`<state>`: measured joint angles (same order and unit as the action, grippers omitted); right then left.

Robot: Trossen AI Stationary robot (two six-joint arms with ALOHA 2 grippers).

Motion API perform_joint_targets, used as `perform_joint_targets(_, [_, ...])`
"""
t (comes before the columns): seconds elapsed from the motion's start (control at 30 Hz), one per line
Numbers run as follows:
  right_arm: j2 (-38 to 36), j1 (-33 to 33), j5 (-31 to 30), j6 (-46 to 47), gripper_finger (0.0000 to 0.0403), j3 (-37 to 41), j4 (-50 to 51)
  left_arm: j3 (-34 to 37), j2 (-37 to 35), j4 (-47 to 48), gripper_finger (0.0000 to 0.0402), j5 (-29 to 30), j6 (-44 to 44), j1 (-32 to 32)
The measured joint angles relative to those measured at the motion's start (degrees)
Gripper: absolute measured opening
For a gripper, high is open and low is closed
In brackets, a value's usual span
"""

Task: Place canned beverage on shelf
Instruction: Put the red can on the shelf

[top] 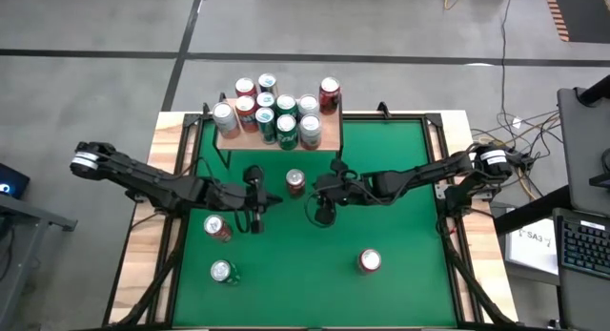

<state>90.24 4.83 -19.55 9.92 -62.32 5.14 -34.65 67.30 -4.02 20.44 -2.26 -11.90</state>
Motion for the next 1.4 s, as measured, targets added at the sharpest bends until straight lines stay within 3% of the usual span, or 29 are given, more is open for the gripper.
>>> perform_joint_targets(0.27, [0.62,-0.36,-0.10,0.72,0.0300,-0.20,-1.45,-0.02,-0.49,1.23,0.0000,1.62,0.44,0.54])
perform_joint_targets(0.43, [4.09,-0.60,-0.50,-1.22,0.0364,-0.18,-6.15,0.03,-0.43,1.60,0.0000,1.68,0.48,0.97])
perform_joint_targets(0.63, [8.33,-0.71,-8.60,0.43,0.0366,-0.16,-9.50,0.31,-0.43,2.06,0.0000,1.71,0.68,1.31])
perform_joint_targets(1.13, [10.26,-1.49,-7.77,3.51,0.0365,-0.18,-14.36,0.72,-0.43,2.78,0.0000,1.57,2.19,2.29])
perform_joint_targets(1.4, [15.11,-1.56,-8.60,4.00,0.0365,-0.16,-20.30,1.09,-0.43,2.84,0.0000,1.54,2.00,2.29])
